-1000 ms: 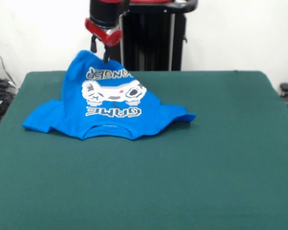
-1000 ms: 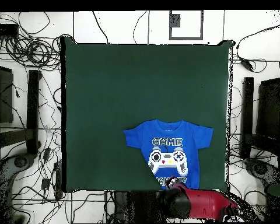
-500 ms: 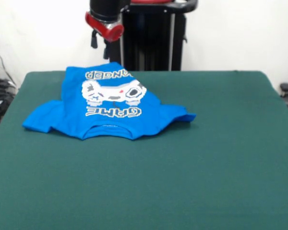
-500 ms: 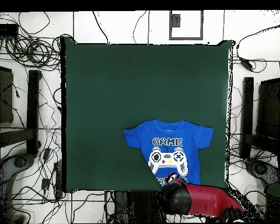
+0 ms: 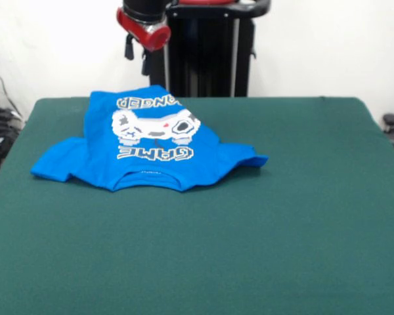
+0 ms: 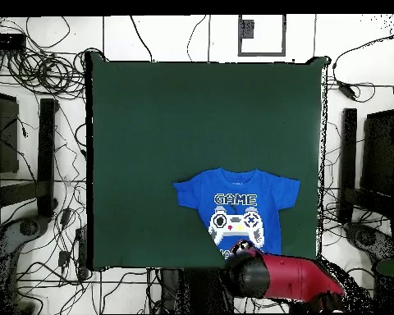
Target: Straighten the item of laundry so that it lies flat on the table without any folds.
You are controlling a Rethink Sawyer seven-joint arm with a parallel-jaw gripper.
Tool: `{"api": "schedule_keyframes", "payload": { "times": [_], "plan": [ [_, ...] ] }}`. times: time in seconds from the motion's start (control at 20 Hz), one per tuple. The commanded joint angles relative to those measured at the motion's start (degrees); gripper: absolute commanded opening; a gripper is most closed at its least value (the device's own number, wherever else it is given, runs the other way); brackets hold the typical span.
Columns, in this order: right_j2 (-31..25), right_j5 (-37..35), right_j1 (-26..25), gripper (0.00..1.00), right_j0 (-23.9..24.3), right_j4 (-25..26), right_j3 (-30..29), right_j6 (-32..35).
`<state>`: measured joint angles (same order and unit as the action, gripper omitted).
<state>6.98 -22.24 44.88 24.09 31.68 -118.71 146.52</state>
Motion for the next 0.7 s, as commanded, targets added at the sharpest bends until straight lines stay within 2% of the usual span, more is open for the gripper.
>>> {"api": "schedule_keyframes", "payload": {
  "times": [0.05,0.5,0.7],
  "plan": [
    [-6.92,-3.07,-4.99,1.0,-1.83,-2.13,5.74,-1.36],
    [-5.99,0.7,-9.78,1.0,-2.68,-1.15,8.61,0.47],
    [-5.43,0.95,-9.79,1.0,-3.05,-0.94,8.8,0.68]
  ]
}}
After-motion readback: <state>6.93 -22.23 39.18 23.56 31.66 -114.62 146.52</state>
